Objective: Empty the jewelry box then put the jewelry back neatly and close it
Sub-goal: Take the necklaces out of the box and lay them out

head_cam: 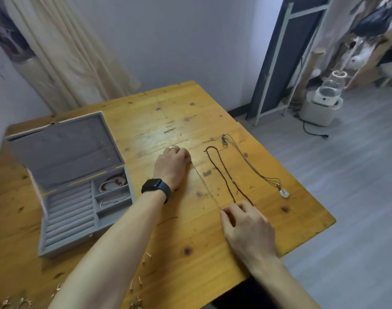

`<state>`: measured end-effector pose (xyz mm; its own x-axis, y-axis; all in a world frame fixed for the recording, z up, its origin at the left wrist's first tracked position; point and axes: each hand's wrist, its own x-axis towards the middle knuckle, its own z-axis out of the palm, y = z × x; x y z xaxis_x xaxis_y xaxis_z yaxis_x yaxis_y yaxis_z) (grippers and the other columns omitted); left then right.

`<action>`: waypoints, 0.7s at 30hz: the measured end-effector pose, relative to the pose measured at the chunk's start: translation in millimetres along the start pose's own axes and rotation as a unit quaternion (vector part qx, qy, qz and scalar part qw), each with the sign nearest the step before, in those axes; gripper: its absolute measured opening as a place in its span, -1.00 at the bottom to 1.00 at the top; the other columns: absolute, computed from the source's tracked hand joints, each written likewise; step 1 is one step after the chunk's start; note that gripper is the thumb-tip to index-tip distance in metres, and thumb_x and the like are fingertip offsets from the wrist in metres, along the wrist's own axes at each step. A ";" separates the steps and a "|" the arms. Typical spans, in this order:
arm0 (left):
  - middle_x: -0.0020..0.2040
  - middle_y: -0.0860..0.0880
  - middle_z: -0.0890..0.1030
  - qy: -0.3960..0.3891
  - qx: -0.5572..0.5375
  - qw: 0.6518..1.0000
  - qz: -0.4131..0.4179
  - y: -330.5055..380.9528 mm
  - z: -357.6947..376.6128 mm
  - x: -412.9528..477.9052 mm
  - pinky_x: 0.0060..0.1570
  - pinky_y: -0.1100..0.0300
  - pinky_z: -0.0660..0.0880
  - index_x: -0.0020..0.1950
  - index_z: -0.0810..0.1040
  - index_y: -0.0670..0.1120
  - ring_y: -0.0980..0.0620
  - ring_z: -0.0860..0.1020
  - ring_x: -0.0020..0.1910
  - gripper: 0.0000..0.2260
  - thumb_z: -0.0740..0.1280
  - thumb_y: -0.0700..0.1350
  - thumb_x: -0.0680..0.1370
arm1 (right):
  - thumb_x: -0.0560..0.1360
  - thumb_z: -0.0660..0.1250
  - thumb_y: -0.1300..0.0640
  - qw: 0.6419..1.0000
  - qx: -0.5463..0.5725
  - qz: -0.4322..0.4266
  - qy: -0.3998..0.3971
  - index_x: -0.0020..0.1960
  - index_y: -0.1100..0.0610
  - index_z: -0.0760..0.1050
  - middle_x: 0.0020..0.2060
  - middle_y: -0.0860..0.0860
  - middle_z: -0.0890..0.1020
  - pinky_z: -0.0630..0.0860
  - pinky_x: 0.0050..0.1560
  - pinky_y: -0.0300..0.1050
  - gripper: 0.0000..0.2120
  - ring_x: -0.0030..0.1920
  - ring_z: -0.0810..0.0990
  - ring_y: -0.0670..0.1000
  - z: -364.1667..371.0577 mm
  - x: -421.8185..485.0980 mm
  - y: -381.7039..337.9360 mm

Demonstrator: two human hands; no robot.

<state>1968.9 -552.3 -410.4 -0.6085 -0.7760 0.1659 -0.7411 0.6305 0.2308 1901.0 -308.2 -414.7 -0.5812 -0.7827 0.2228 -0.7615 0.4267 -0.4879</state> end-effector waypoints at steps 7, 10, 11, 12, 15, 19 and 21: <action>0.07 0.04 0.61 0.003 -0.059 0.998 -0.003 3.4 3.5 12.5 -0.15 0.14 0.37 0.11 0.66 0.06 -0.01 0.48 0.09 -0.80 0.25 0.01 0.65 | 0.42 0.53 0.03 0.999 -0.012 0.003 0.032 -0.12 -0.07 0.60 -0.20 -0.11 0.59 0.43 -0.52 -0.19 -0.89 -0.33 0.60 -0.03 6.0 -3.3 1.9; 0.06 0.05 0.60 -0.004 -0.066 0.998 0.001 4.9 4.0 16.7 -0.16 0.14 0.39 0.10 0.66 0.08 0.00 0.48 0.08 -0.82 0.27 0.03 0.64 | 0.43 0.52 0.05 0.999 0.001 0.017 0.031 -0.10 -0.06 0.61 -0.18 -0.11 0.59 0.48 -0.51 -0.18 -0.89 -0.35 0.59 -0.04 7.8 -3.9 3.7; 0.06 0.05 0.60 -0.009 -0.066 0.998 0.003 5.4 3.8 17.9 -0.15 0.14 0.41 0.11 0.66 0.09 0.00 0.48 0.09 -0.82 0.27 0.04 0.64 | 0.44 0.51 0.04 0.999 0.008 0.021 0.027 -0.09 -0.05 0.61 -0.17 -0.11 0.59 0.50 -0.50 -0.18 -0.90 -0.35 0.59 -0.05 8.9 -3.3 4.5; 0.07 0.06 0.60 -0.014 -0.067 0.998 0.004 5.8 3.1 18.8 -0.15 0.14 0.41 0.11 0.66 0.09 0.01 0.48 0.10 -0.82 0.27 0.03 0.64 | 0.45 0.50 0.04 0.999 0.015 0.023 0.022 -0.08 -0.04 0.61 -0.16 -0.11 0.59 0.53 -0.48 -0.19 -0.91 -0.34 0.59 -0.06 9.9 -2.8 5.2; 0.08 0.06 0.59 -0.028 -0.078 0.996 0.013 4.8 0.7 19.3 -0.12 0.13 0.44 0.14 0.67 0.09 0.02 0.48 0.12 -0.79 0.25 0.01 0.64 | 0.46 0.49 0.04 0.999 0.024 0.022 0.015 -0.05 -0.01 0.63 -0.15 -0.09 0.59 0.55 -0.43 -0.22 -0.90 -0.35 0.59 -0.07 11.6 -0.9 6.9; 0.11 0.07 0.56 -0.064 -0.091 0.994 0.005 3.4 -7.8 17.3 -0.03 0.08 0.52 0.19 0.63 0.14 0.04 0.50 0.10 -0.77 0.21 -0.01 0.65 | 0.44 0.51 0.05 0.999 0.030 0.024 0.009 -0.02 0.03 0.65 -0.13 -0.06 0.59 0.57 -0.41 -0.18 -0.86 -0.34 0.61 -0.04 9.2 -2.3 8.2; 0.09 0.11 0.56 -0.062 -0.096 0.993 0.004 0.1 -16.1 13.1 -0.03 0.08 0.53 0.17 0.61 0.17 0.06 0.51 0.09 -0.78 0.22 -0.04 0.64 | 0.46 0.49 0.06 0.999 0.046 0.020 0.006 0.04 0.05 0.65 -0.08 -0.06 0.59 0.60 -0.38 -0.15 -0.83 -0.31 0.62 -0.05 5.1 -4.5 9.2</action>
<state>1965.4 -562.7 -392.8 -0.6531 -0.7555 0.0518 -0.6757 0.6122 0.4106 1898.1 -303.0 -424.5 -0.6139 -0.7607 0.2110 -0.7085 0.4130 -0.5722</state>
